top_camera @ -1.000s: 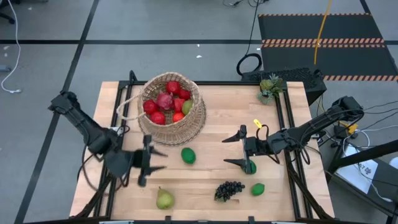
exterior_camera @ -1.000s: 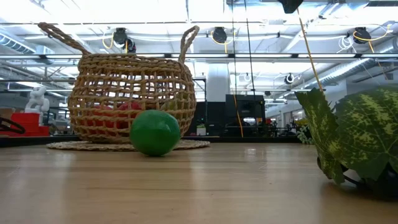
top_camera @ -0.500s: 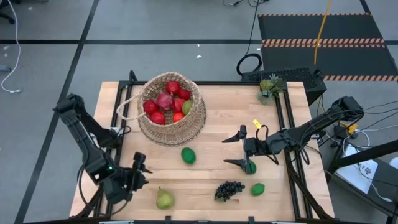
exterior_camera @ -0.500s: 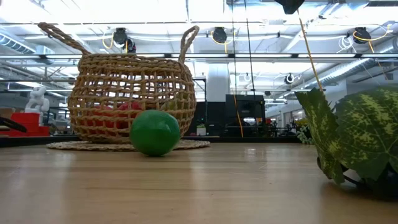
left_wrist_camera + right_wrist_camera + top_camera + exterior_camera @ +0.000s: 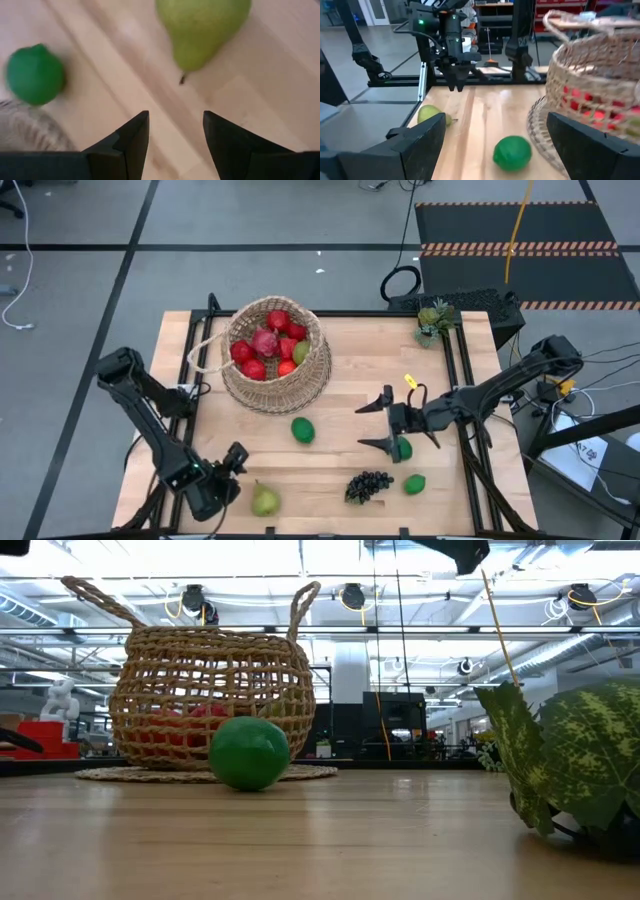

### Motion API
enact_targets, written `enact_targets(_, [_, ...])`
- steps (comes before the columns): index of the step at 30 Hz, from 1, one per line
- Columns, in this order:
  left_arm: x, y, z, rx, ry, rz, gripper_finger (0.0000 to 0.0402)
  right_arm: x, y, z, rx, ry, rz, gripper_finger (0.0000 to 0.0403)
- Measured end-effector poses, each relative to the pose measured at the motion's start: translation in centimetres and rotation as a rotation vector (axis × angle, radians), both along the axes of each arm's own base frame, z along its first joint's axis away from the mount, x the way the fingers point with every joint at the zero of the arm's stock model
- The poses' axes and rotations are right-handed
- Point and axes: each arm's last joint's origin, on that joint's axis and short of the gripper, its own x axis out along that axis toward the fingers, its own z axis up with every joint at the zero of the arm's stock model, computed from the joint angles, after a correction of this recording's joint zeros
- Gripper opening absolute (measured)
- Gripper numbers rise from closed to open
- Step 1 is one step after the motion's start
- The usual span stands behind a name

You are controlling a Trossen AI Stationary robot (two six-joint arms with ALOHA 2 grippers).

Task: Build produce basket
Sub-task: Put the pear into the basket

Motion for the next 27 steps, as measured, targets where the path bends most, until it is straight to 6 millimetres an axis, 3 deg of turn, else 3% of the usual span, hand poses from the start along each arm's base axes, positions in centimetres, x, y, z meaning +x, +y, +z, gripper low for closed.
enact_targets(4, [1.1,-0.8,-0.5,-0.065,-0.029,-0.073,0.0186,0.9,0.4,-1.0,0.059,0.023,-0.014,0.0343])
enact_targets(10, [1.2,-1.3,-1.9,-0.134,-0.063,-0.145,0.0186,2.4,1.2,-2.2,0.09,-0.024,-0.013,0.0343])
enact_targets(19, [0.2,0.3,-5.7,-0.118,-0.06,-0.15,0.0186,3.6,1.7,-3.3,0.094,-0.056,-0.012,0.0343])
enact_targets(27, [0.6,1.7,-7.7,-0.163,-0.115,-0.123,0.0186,3.8,1.9,-3.8,0.114,-0.052,-0.034,0.0343])
